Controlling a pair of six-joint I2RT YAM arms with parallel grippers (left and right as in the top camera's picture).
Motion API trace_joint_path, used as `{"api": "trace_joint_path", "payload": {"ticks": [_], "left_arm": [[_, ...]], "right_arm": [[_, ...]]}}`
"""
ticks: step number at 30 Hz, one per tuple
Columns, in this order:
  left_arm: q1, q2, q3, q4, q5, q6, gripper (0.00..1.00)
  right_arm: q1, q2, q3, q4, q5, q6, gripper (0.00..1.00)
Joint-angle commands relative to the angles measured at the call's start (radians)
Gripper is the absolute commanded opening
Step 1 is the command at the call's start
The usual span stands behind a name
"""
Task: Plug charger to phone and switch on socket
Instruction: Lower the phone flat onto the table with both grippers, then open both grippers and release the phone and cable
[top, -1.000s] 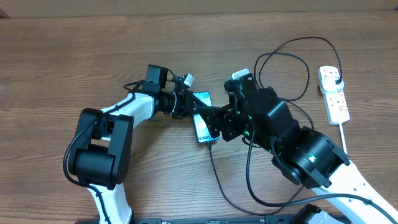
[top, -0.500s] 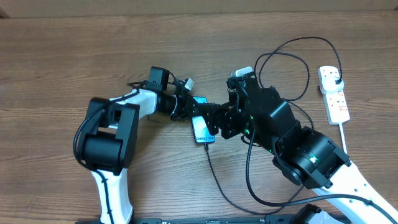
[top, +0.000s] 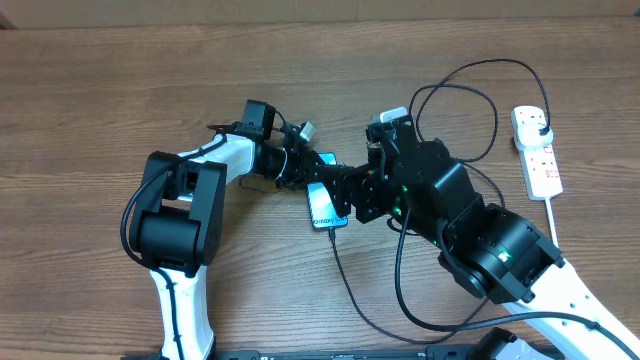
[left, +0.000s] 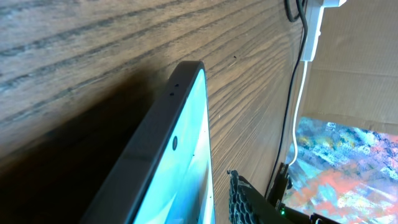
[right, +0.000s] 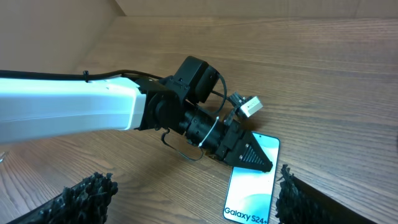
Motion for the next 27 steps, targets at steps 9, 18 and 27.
{"api": "trace_joint_path", "payload": {"ticks": [9, 18, 27], "left_arm": [[-0.033, 0.026, 0.023, -0.074, -0.3, -0.143, 0.56], [-0.033, 0.026, 0.031, -0.12, -0.374, -0.209, 1.0], [-0.047, 0.026, 0.068, -0.19, -0.402, -0.138, 1.0]], "right_arm": [[-0.003, -0.008, 0.018, -0.042, 0.01, 0.004, 0.87], [-0.003, -0.008, 0.018, -0.056, 0.01, 0.003, 0.88], [-0.003, -0.006, 0.018, -0.056, 0.01, 0.003, 0.89]]}}
